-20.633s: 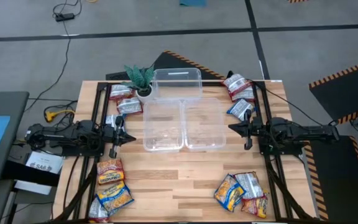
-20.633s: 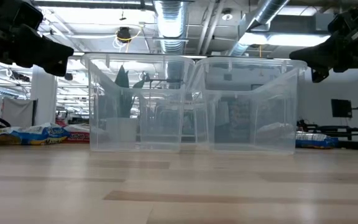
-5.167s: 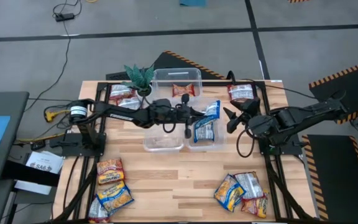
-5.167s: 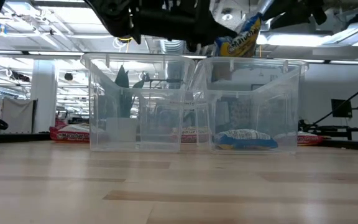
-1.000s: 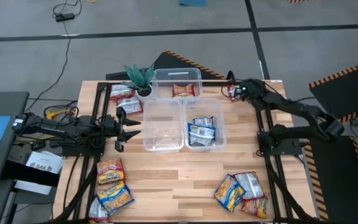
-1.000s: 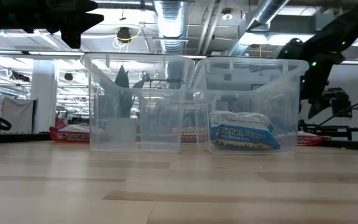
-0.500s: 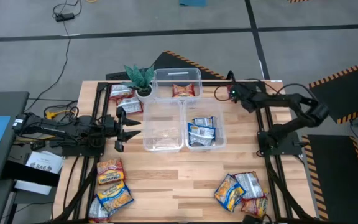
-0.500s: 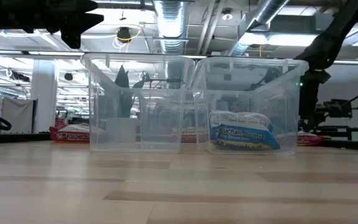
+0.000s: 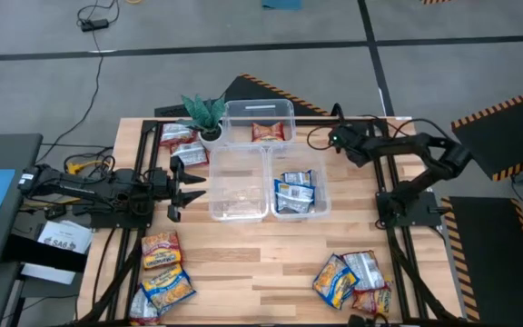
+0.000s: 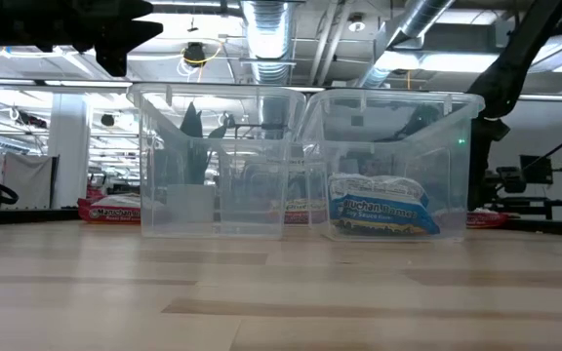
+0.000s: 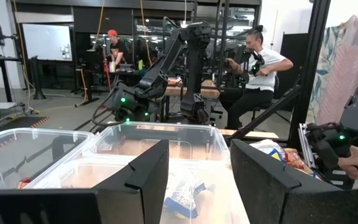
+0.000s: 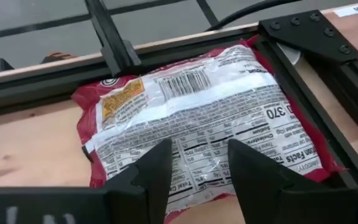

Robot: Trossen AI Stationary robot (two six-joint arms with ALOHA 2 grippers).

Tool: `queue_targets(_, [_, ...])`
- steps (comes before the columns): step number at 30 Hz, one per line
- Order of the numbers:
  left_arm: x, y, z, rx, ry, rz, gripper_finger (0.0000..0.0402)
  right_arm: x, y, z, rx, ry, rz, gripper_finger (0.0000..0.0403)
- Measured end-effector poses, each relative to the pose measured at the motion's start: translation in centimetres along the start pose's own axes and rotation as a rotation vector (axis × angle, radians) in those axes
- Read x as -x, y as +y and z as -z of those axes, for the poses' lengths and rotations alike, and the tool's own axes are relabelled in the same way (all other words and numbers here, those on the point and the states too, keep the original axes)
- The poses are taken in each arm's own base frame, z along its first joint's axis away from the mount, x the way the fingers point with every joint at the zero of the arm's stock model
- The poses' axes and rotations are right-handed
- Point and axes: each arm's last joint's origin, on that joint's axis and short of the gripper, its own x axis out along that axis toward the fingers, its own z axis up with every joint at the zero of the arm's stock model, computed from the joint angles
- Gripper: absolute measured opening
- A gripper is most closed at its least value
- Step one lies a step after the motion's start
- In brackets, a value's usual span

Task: Sort Maruchan noodles
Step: Put the red noodle pack into the top transparent bin

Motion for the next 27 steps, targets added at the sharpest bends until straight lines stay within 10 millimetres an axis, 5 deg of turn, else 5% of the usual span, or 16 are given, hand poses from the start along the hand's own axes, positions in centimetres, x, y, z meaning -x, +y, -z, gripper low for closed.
queue_targets(5, [0.0, 0.0, 0.0, 0.004, 0.000, 0.000, 0.0160, -0.2, 0.4, 0.8, 0.040, 0.005, 0.006, 0.0140])
queue_targets(12, [0.0, 0.0, 0.0, 0.013, 0.000, 0.000, 0.0160, -0.6, 0.4, 1.5, 0.130, 0.029, 0.028, 0.0014])
queue_targets(27, [0.0, 0.0, 0.0, 0.014, 0.000, 0.002, 0.0160, 4.8, -0.7, -1.0, 0.218, -0.012, -0.141, 0.0006])
